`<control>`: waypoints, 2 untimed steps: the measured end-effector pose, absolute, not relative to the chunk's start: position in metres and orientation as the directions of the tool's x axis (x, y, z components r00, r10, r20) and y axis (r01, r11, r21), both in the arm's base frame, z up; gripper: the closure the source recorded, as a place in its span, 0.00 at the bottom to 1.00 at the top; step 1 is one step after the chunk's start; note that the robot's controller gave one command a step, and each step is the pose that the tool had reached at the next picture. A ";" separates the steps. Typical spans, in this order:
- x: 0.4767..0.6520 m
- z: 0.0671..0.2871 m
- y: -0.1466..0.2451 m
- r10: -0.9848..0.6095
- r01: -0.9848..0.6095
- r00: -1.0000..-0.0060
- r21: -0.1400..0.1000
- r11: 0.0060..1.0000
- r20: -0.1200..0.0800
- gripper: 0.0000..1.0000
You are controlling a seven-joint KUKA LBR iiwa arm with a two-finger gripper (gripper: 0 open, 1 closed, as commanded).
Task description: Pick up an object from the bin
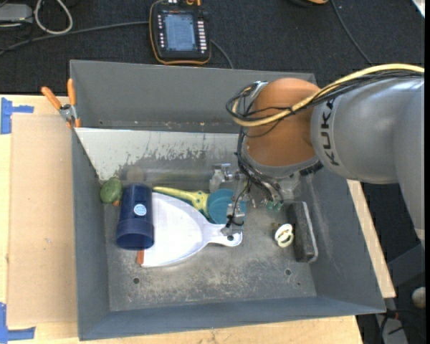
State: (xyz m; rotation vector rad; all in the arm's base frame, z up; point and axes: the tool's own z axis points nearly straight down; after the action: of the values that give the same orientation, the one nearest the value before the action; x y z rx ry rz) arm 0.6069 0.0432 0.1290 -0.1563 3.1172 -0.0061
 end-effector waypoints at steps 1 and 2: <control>0.491 0.075 0.166 -0.127 -0.127 -0.992 0.009 0.992 0.016 0.00; 0.602 0.073 0.047 0.080 0.081 -0.996 0.013 0.997 0.048 0.00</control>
Offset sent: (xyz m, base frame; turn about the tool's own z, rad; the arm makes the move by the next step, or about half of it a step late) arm 0.0062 -0.0099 -0.0590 0.2033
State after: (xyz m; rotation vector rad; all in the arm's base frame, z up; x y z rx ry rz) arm 0.6017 0.0466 0.0734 0.1283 3.1869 0.0240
